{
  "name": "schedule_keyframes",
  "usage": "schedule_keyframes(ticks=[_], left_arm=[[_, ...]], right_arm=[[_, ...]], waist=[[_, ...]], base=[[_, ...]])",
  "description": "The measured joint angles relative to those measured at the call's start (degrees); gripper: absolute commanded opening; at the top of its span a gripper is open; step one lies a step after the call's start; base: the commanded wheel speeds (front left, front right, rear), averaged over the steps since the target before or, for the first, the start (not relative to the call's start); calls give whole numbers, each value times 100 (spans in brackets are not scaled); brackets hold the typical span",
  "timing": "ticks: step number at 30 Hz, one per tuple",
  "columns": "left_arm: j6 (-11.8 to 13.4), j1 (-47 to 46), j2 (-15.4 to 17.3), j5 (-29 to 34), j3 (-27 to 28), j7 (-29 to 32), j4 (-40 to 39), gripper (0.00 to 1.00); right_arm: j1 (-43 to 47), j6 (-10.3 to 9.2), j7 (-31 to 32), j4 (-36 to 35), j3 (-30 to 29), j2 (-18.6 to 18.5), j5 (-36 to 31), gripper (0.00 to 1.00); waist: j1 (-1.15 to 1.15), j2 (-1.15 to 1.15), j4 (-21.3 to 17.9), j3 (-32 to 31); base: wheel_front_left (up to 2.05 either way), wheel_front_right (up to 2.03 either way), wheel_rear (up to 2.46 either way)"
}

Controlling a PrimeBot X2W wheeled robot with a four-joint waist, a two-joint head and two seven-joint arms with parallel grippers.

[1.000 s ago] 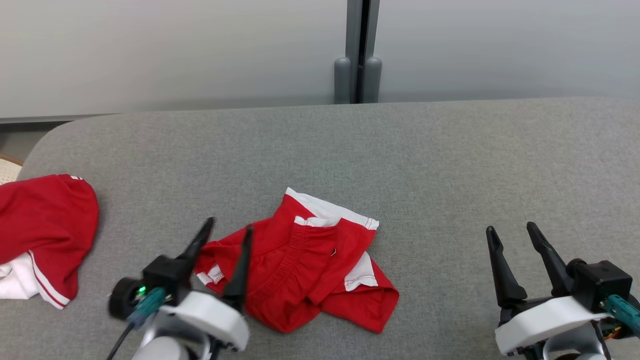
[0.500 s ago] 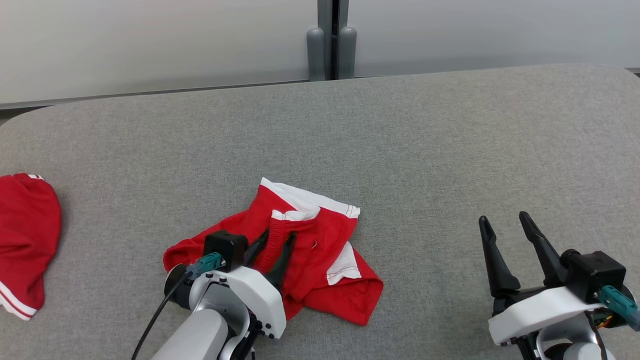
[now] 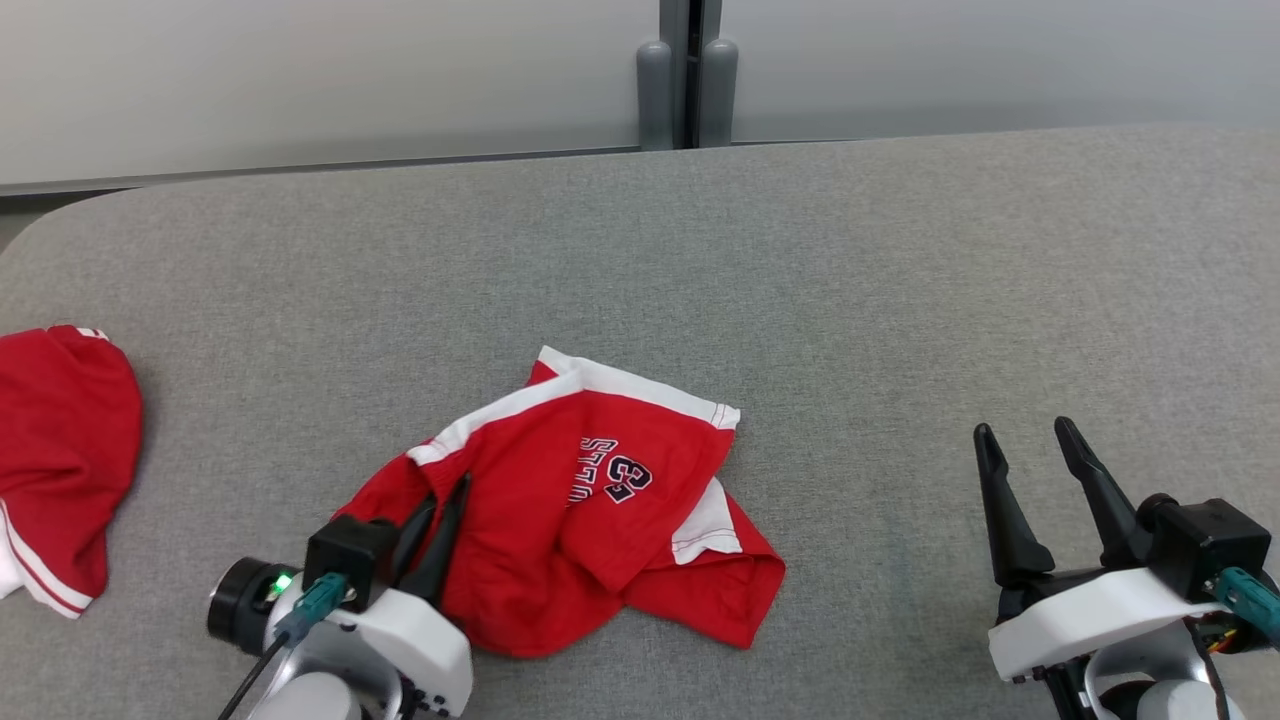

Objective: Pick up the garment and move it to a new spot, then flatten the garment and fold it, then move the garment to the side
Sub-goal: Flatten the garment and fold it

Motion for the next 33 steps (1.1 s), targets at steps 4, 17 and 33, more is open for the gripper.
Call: schedule_keyframes(ticks=[4,17,33], left_arm=[[310,471,457,96,89,180,-625,0],[591,1031,68,-268,181,-41,-488,100],[847,1167,-37,78,1486,-472,-1281,100]], right_arm=[[15,0,-8,-5,-67,1,15,100],[-25,0,10,33,-23,2,23,100],[176,0,115,-56,-66,-8,-83,100]], waist=[[0,0,117,43],[0,0,217,54],[0,0,227,-423]], base=[[0,0,0],[0,0,0],[0,0,0]])
